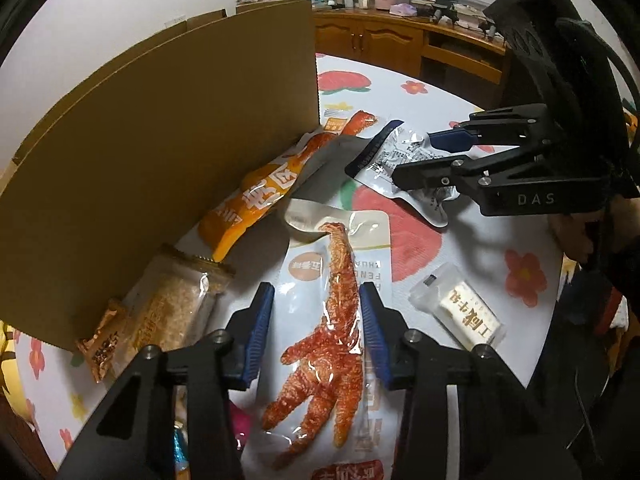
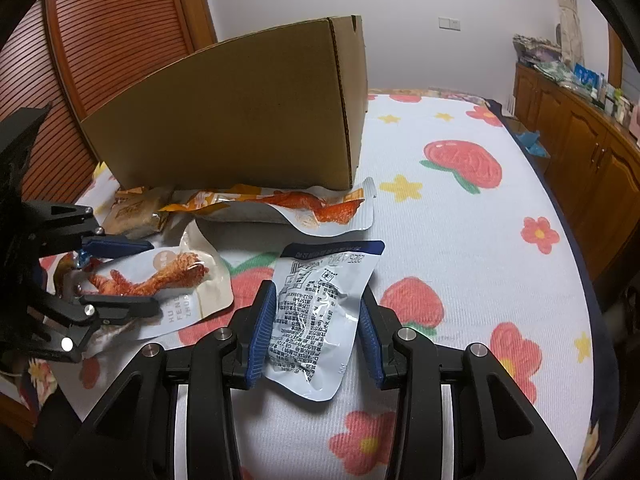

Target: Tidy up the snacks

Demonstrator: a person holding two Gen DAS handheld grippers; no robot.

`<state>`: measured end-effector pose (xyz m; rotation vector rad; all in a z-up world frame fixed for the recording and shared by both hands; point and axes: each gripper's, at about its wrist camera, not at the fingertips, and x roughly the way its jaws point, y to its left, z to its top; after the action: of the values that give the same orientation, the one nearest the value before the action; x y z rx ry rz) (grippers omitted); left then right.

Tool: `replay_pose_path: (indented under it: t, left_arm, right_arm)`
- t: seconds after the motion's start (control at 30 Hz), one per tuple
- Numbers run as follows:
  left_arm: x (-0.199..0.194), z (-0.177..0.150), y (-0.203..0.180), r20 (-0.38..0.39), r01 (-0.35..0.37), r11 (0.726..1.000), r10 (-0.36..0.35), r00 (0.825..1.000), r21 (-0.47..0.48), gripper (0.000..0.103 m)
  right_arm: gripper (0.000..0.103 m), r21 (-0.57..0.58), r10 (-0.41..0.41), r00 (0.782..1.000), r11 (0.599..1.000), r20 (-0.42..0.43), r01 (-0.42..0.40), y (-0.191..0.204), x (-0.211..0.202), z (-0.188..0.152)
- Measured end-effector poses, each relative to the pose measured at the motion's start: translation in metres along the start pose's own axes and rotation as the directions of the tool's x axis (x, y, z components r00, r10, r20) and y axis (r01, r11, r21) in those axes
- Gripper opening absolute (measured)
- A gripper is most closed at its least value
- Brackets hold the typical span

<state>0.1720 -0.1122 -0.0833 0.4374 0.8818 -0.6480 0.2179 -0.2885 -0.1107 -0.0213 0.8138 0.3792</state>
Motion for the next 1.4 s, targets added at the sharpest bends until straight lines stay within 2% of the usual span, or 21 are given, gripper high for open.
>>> replay_pose_path:
  t: [0.1, 0.2, 0.3, 0.37, 0.4, 0.43, 0.77, 1.4]
  left_arm:
    - [0.002, 0.001, 0.001, -0.006, 0.007, 1.000, -0.007, 1.000, -0.004, 0.045]
    - [0.009, 0.006, 0.004, -0.024, 0.028, 0.999, -0.029, 0.999, -0.032, 0.055]
    - [0.017, 0.012, 0.007, -0.023, 0.060, 0.996, -0.061, 0.998, -0.061, 0.057]
    - [0.017, 0.012, 0.007, -0.015, 0.064, 0.996, -0.066, 0.998, -0.066, 0.050]
    - [0.015, 0.012, 0.006, -0.005, 0.066, 0.995, -0.066, 0.998, -0.069, 0.040]
    - [0.014, 0.011, 0.006, 0.002, 0.066, 0.995, -0.066, 0.998, -0.075, 0.040]
    - [-0.002, 0.002, -0.001, 0.066, -0.008, 0.997, 0.013, 0.998, -0.081, 0.038]
    - [-0.045, 0.003, 0.016, 0.214, -0.021, 0.983, 0.060, 0.975, -0.182, 0.038]
  right_arm:
    - [0.039, 0.001, 0.000, 1.000, 1.000, 0.000, 0.000, 0.000, 0.000, 0.000]
    - [0.039, 0.000, 0.000, 1.000, 1.000, 0.000, 0.000, 0.000, 0.000, 0.000]
    - [0.039, 0.001, 0.001, 1.000, 1.000, 0.000, -0.001, 0.000, 0.000, 0.000]
    - [0.039, 0.001, 0.001, 1.000, 1.000, 0.000, -0.001, 0.000, 0.000, 0.000]
    - [0.039, 0.001, 0.002, 1.000, 1.000, 0.000, -0.002, 0.000, 0.000, 0.000]
    - [0.039, 0.001, 0.002, 1.000, 1.000, 0.000, -0.002, 0.000, 0.000, 0.000]
    - [0.039, 0.002, 0.002, 1.000, 1.000, 0.000, -0.002, 0.000, 0.000, 0.000]
    - [0.036, -0.034, -0.030, 0.999, 0.999, 0.013, 0.030, 0.007, -0.008, -0.002]
